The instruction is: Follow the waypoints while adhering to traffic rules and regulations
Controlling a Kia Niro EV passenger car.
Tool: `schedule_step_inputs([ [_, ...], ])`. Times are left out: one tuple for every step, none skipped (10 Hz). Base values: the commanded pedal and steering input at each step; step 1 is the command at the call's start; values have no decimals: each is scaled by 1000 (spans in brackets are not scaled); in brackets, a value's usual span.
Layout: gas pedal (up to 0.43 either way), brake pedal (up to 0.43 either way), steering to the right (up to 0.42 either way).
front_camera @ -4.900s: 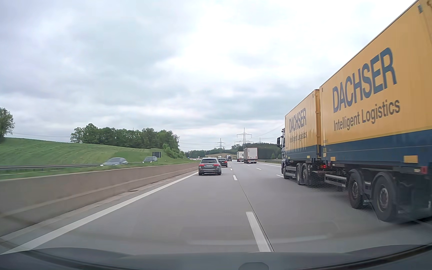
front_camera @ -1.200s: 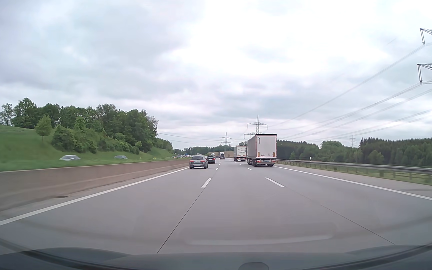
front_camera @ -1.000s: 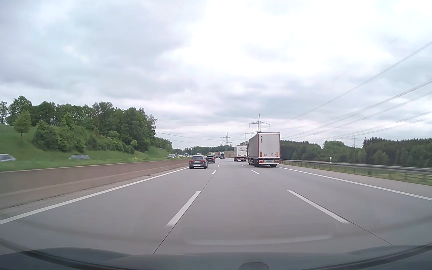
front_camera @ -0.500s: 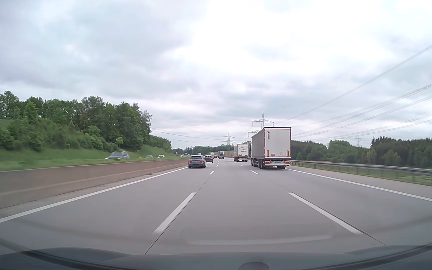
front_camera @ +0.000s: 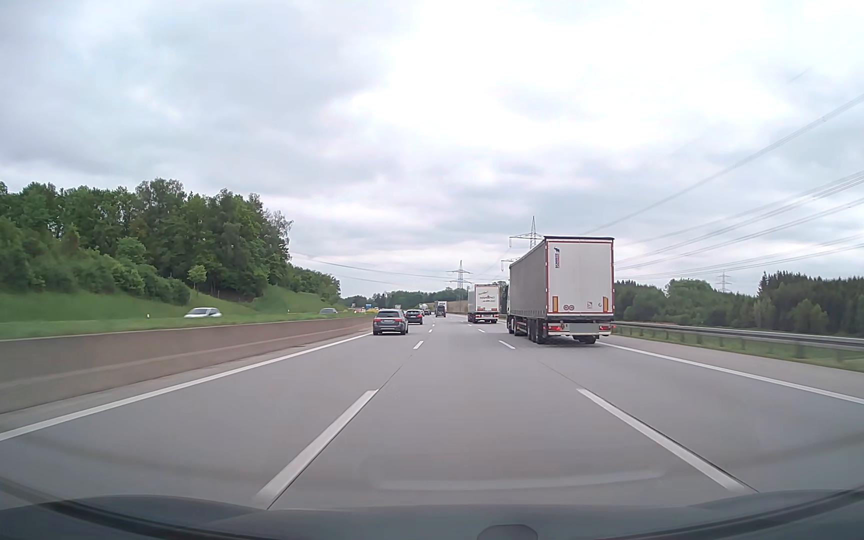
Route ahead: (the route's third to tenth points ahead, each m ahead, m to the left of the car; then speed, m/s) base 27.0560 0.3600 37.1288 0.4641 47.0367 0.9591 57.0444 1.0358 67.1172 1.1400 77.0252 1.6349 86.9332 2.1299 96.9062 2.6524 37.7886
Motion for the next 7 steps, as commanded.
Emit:
schedule_step_inputs([
  [311, 0, -3],
  [299, 0, -4],
  [299, 0, -5],
  [299, 0, -6],
  [287, 0, -6],
  [287, 0, -6],
  [280, 0, -6],
])
